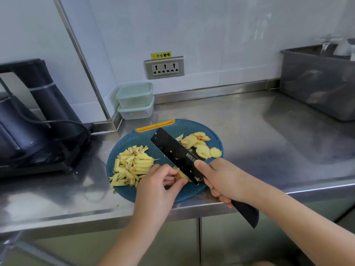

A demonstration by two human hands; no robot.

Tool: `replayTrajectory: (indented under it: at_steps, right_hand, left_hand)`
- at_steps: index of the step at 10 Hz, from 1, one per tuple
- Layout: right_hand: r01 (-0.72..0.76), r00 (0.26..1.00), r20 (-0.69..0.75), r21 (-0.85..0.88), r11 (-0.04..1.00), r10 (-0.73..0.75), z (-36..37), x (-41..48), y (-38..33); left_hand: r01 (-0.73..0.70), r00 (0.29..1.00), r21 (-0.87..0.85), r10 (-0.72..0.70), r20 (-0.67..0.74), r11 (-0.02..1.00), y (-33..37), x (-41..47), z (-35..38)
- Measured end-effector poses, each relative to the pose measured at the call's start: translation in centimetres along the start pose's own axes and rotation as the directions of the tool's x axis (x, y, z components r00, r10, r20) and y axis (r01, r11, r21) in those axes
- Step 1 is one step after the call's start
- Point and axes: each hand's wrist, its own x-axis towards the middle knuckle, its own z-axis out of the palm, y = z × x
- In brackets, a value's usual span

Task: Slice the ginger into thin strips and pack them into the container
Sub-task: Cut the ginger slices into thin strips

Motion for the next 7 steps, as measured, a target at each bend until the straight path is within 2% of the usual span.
replayTrajectory:
  at_steps: [1,4,5,6,7]
  right_hand:
    - [0.084,0.988,-0.104,-0.254,0.964,-0.113,0.7,-0.4,-0.5]
    - [0.038,0.993,-0.094,-0.34,0.94,-0.074,0.8,0.9,-1.6]
    - [0.009,0.992,-0.116,-0.322,0.947,-0.048,1.2,1.2,-1.8]
    - [-0.063,0.98,-0.2,-0.215,0.974,0.02,1.5,0.9,-2.0]
    - [0.02,0.987,-0.132,-0.457,0.889,-0.09,1.2,0.5,-2.6]
  left_hand:
    - [0.017,1.0,-0.033,-0.018,-0.011,0.999,0.1,0.0,-0.1]
    - [0.025,1.0,-0.091,-0.025,-0.003,0.996,-0.6,0.1,0.1]
    - [0.013,1.0,-0.079,-0.013,-0.007,0.997,-0.5,0.0,0.2]
    - [-0.002,1.0,-0.059,0.002,-0.001,0.998,-0.5,0.0,0.1]
    - [0.003,1.0,-0.047,-0.003,0.01,0.999,-0.2,0.1,-0.1]
